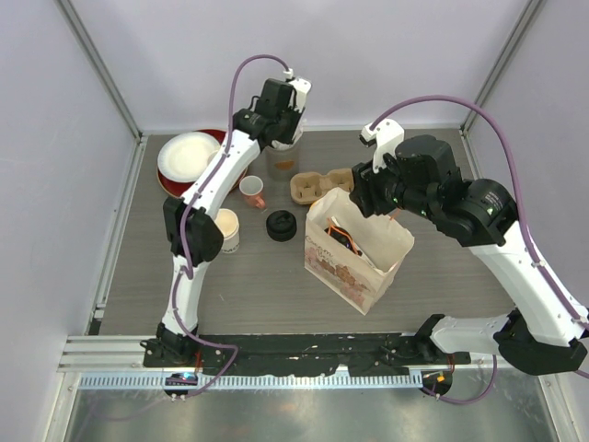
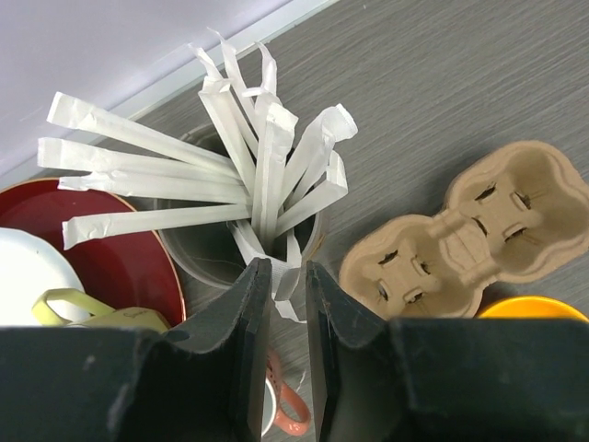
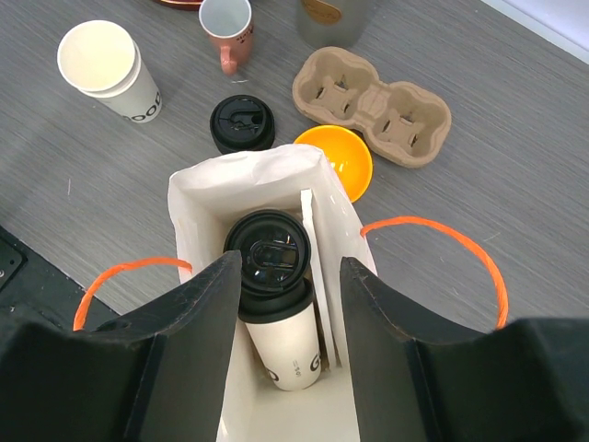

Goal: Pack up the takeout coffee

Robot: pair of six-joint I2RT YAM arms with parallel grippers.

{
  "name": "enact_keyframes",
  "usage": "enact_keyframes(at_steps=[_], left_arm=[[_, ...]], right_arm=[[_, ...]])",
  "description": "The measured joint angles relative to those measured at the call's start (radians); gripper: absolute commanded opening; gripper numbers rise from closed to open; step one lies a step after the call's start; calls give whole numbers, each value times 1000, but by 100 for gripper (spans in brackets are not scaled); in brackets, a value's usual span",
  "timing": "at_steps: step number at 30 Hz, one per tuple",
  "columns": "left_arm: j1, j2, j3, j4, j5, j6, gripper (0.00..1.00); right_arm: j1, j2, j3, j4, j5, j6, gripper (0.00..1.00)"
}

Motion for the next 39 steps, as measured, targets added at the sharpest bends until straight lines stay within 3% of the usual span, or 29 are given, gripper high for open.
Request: enact_keyframes(at_steps=[5,9,24,39], left_arm=[[0,16,0,-7,0,2,18],[0,18,0,-9,2,4,0],[-11,-3,1,-2,-12,53,0],[-12,-217,59,-10,-2,97,0]], right_arm=[[0,0,0,0,0,0,53],[0,0,-2,2,-4,-3,53],[0,-2,-17,2,-9,-7,53],[0,-3,-18,3,-26,-7,53]])
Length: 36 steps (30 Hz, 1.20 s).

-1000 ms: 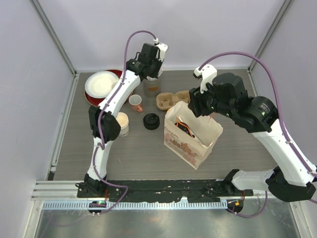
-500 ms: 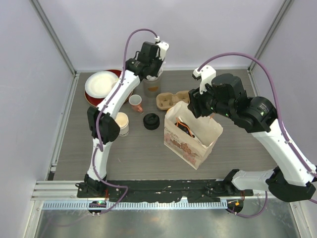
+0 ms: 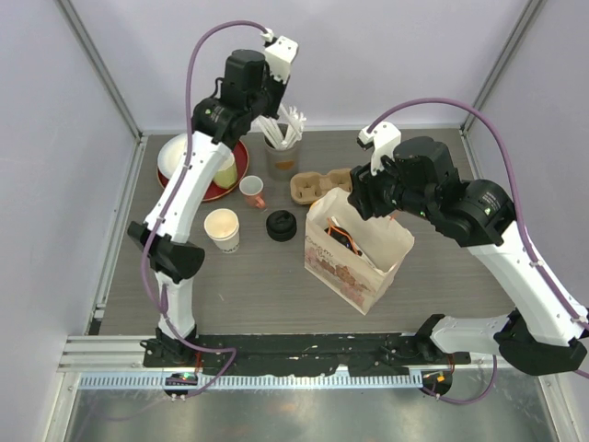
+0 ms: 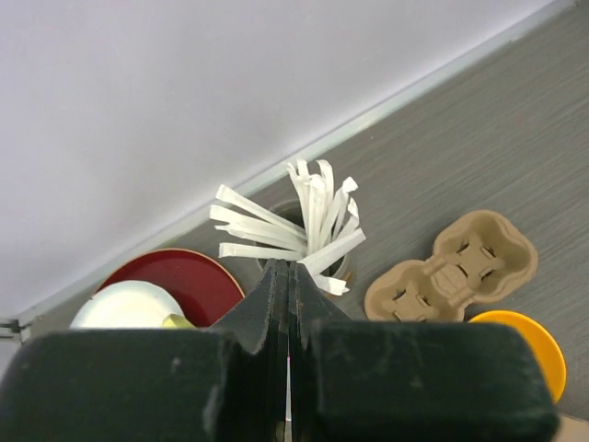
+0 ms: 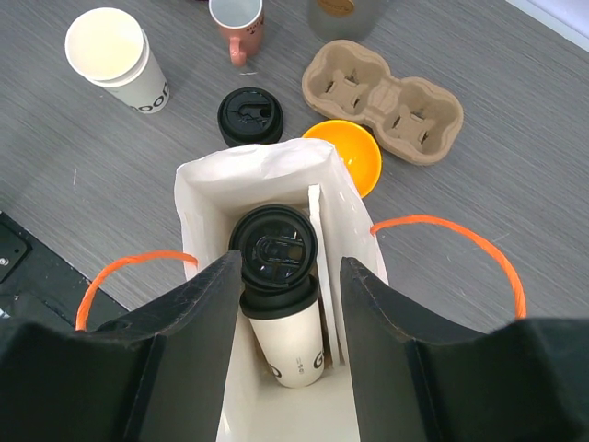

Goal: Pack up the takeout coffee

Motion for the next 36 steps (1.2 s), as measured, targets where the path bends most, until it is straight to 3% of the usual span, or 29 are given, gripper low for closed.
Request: enact_keyframes(at_steps=[9,12,16,22,28,32,35,36], left_arm=[[0,-74,21,-53,9,21,0],[-2,-132,30,-105,67,-2,0],[-8,-266,30,-174,185,-50,0],[-18,-456,46,-238,344,-129,0],[-20,-522,2,-282,474,-201,0],[-24,-505,-46,-306,531,-234,0],[-27,-485,-59,-320,558,-249,0],[-27,-481,-59,-324,562,-251,0]], right_arm=[[0,-28,0,18,-18,0,55],[0,-43,0,65,-42,-12,72],[0,-49,8,178,-93,-50,77],[42,1,23,393,-141,-202,83],[125,134,73,510,-149,-423,82],[129,210,106,525,-156,-491,76],[129,238,114,523,-156,-515,44],[129,245,119,523,-154,-518,27]])
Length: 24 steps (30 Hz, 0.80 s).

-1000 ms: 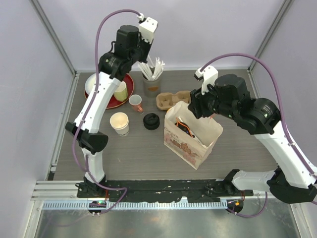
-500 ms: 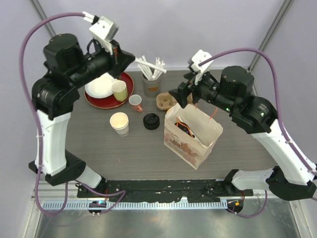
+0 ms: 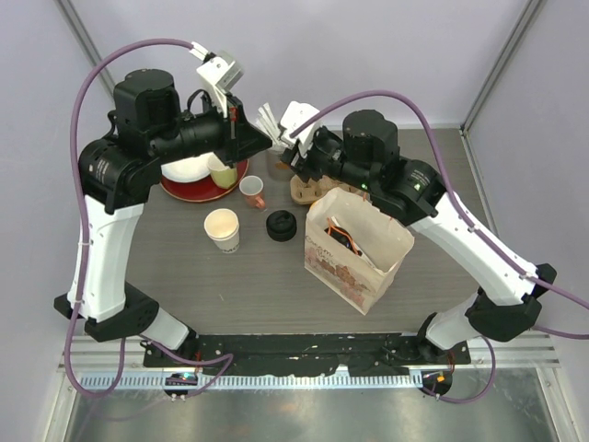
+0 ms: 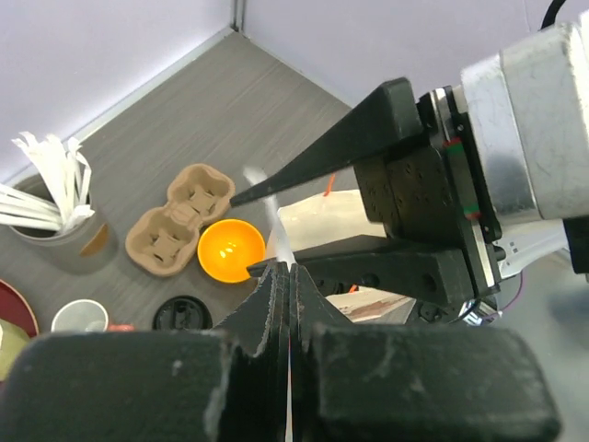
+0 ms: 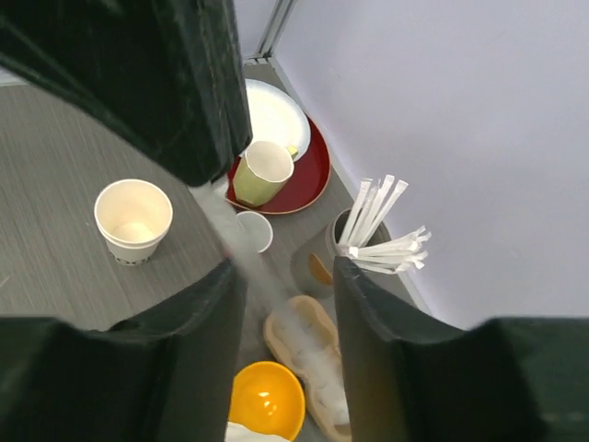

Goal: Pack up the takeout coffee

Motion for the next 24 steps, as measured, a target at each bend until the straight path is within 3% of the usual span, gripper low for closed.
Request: enact_keyframes(at_steps=[3,6,7,8,9,11,16,24], left_arm=[[0,3,0,-3,11,-5,0],[0,3,0,14,14,-5,0],[0,2,0,13,14,-5,6],[0,2,0,14,13,-5,44],[0,2,1,15,9,-5,66],[0,2,1,12,-8,0,100],[0,-2,6,6,-116,22,100],[-1,-20,-27,9,-227,71,100]], right_arm=[[0,10,9,1,-1,-1,4],[12,10,9,0,-2,-3,1],[13,10,9,1,2,-1,1],[13,9,9,2,5,3,1],[13,8,9,2,10,6,1],[13,2,9,2,34,23,1],[5,-24,71,-56,141,114,1],[4,-82,237,-344,280,341,1]])
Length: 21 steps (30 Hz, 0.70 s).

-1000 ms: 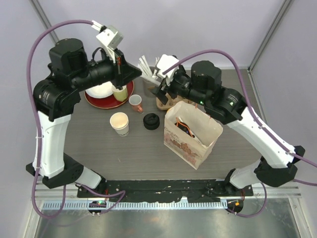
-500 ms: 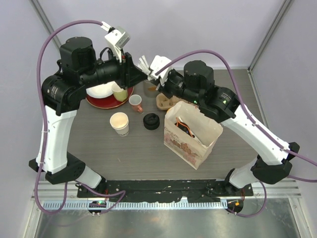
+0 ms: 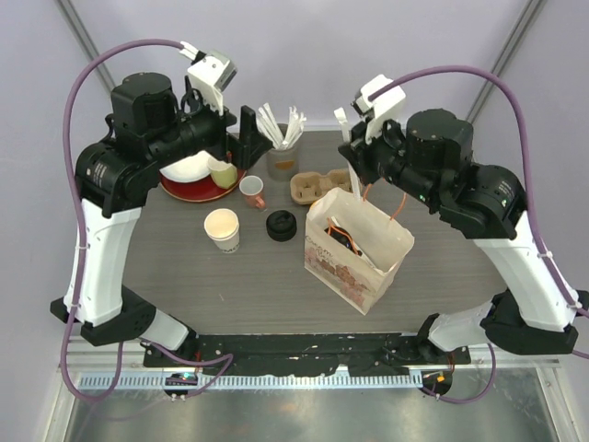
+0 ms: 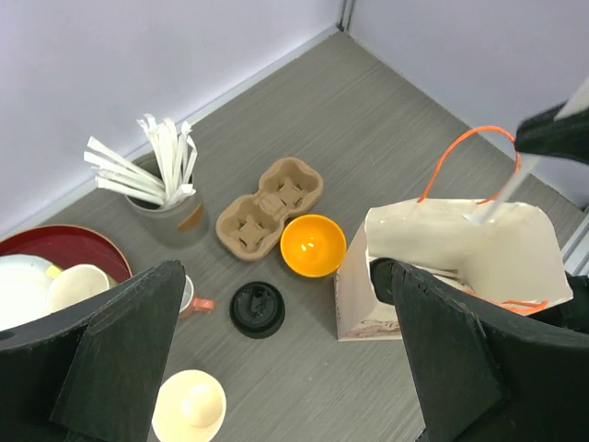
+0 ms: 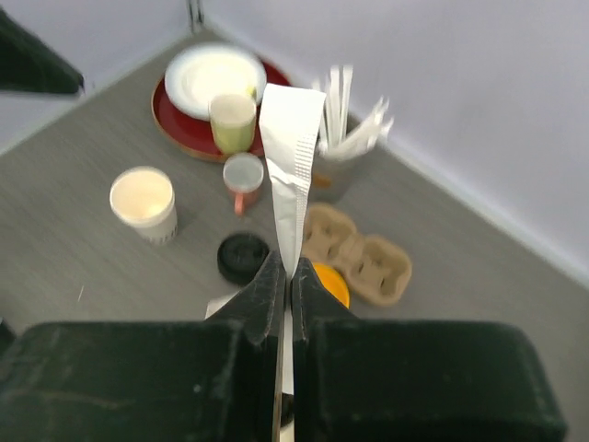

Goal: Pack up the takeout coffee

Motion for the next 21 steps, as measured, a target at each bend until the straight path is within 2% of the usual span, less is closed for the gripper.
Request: enact_keyframes(at_steps=[3,6,9,10,11,12,13,15,16,21], left_arm=[[0,-4,-31,2,-7,6,100],[0,-5,-64,2,-14,8,100],[0,-6,-100,2,-18,9,100],[0,-7,-110,2,-19,10,100],[0,-7,-117,3,-19,11,100],[0,-8,-123,3,-20,12,100],[0,-10,-130,2,-21,13,100],[0,-15,-143,4,-21,14,100],[0,-21,-156,6,-23,15,100],[0,-47,-222,13,-61,22,100]], right_arm=[[0,-38,-62,-109,16,85,1],[-1,-64,-201,-178,20,154,1],[-14,-70,-342,-206,11,198,9],[-19,-71,-380,-216,8,209,14],[-25,-71,-409,-225,5,217,26],[-30,-71,-430,-230,3,222,35],[-36,-71,-451,-240,0,229,48],[-43,-71,-466,-249,-3,246,64],[-47,-71,-467,-251,-5,244,78],[-47,-86,-447,-246,-16,248,84]])
